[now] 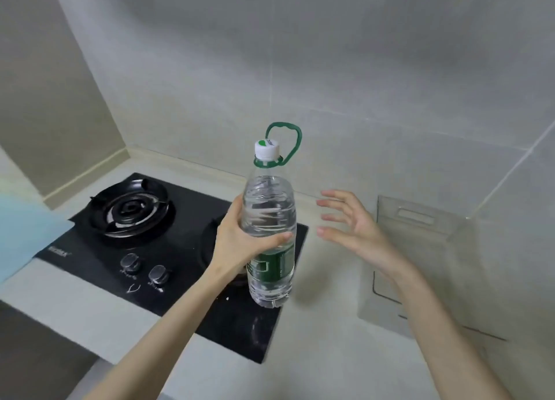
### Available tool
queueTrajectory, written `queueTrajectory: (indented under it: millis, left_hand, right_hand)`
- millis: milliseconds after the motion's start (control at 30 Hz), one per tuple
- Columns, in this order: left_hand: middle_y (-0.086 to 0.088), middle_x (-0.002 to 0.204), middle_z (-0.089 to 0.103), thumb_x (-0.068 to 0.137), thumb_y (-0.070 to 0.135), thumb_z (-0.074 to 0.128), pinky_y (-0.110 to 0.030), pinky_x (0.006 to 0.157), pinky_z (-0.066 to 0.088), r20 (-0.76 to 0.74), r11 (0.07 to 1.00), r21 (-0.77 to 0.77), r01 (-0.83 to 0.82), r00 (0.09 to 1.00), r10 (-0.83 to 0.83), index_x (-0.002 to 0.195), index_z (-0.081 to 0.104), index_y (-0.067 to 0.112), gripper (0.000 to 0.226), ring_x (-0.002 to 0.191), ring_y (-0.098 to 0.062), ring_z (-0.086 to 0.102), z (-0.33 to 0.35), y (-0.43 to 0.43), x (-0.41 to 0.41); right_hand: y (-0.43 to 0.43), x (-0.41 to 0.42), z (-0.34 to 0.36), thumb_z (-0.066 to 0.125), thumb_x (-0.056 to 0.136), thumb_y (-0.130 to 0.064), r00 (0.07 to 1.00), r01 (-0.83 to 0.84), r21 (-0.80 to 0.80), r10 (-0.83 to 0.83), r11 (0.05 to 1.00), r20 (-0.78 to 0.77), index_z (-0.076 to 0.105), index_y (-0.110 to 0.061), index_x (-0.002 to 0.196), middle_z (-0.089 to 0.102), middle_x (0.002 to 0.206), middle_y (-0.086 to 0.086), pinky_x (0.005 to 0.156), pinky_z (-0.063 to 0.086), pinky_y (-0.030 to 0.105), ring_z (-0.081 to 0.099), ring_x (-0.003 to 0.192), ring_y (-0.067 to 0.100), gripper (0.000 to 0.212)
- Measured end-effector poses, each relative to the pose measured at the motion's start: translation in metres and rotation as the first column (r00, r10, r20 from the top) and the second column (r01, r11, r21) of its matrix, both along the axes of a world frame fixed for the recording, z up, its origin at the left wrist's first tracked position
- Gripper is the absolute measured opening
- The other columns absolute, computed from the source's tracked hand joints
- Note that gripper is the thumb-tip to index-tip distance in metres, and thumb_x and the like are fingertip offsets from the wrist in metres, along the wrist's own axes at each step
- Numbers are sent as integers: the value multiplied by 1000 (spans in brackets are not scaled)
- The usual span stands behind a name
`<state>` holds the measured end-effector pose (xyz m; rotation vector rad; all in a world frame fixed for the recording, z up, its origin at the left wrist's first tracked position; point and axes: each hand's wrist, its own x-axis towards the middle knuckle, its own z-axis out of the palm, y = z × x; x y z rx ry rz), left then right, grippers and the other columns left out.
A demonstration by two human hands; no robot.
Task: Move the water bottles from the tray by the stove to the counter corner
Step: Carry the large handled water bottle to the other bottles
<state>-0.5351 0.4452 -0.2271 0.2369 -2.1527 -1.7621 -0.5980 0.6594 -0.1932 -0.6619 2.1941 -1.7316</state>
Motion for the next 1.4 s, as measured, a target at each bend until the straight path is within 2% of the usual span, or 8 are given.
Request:
queueTrajectory:
  millis: [200, 333, 433, 500, 800, 1033, 1167, 1400]
  left_hand:
    - [6, 107, 72, 45, 41, 92, -40, 89, 56, -39, 963, 76, -258, 964, 262, 119, 55, 28, 84, 99, -9, 69, 19, -24, 70]
    - [11, 100, 72, 44, 39, 91, -27, 79, 56, -57, 903, 106, -416, 904, 423, 116, 53, 27, 83, 91, -1, 69, 34, -41, 117]
    - [12, 103, 71, 40, 48, 89, -29, 81, 56, -72, 861, 103, -499, 859, 507, 119, 52, 27, 89, 93, -1, 69, 45, -58, 159]
    - [14, 103, 72, 41, 48, 89, -25, 79, 55, -81, 840, 84, -536, 837, 542, 117, 53, 29, 86, 93, 0, 69, 52, -71, 188]
    - [18, 103, 68, 44, 42, 94, -15, 72, 54, -142, 700, 103, -707, 686, 714, 112, 49, 39, 81, 91, 5, 67, 83, -164, 358]
    - [19, 103, 68, 38, 51, 82, -17, 65, 54, -116, 615, 109, -781, 605, 788, 123, 46, 38, 93, 87, 9, 67, 94, -239, 506]
    - [1, 108, 72, 42, 45, 83, -34, 74, 59, -83, 593, 80, -801, 588, 805, 123, 48, 41, 88, 95, -11, 71, 94, -264, 582]
    - [-5, 111, 72, 50, 37, 85, -44, 82, 57, -93, 476, 125, -871, 467, 879, 114, 55, 51, 72, 101, -22, 70, 85, -307, 697]
  right_hand:
    - [-61, 57, -41, 88, 66, -23, 965, -251, 152, 260, 956, -44, 27, -66, 126, 40, 133, -30, 99, 41, 17, 45, 121, -10, 96]
    - [-108, 100, -48, 92, 61, -25, 926, -361, 108, 370, 926, -80, 22, -66, 126, 41, 123, -47, 98, 40, 9, 43, 118, -21, 104]
    - [-145, 138, -51, 94, 54, -28, 908, -403, 51, 406, 914, -101, 23, -52, 138, 53, 128, -29, 100, 48, 24, 52, 120, -8, 113]
    - [-167, 161, -50, 95, 49, -36, 906, -398, 54, 402, 916, -133, 25, -58, 131, 59, 121, -28, 96, 52, 34, 59, 112, -5, 110]
    - [-291, 288, -19, 91, 50, -43, 773, -583, 62, 576, 810, -266, 37, -52, 128, 61, 102, -36, 92, 53, 29, 62, 103, -5, 96]
    - [-387, 410, -8, 92, 49, -44, 648, -725, 45, 702, 688, -295, 37, -59, 125, 68, 101, -23, 88, 55, 28, 65, 100, -3, 95]
    - [-429, 466, -9, 93, 46, -46, 566, -805, 22, 778, 593, -271, 39, -54, 128, 69, 108, -16, 92, 55, 38, 64, 105, 4, 99]
    - [-504, 561, -11, 93, 55, -34, 347, -932, 7, 895, 363, -278, 41, -39, 136, 58, 107, -43, 81, 47, 6, 54, 104, -19, 97]
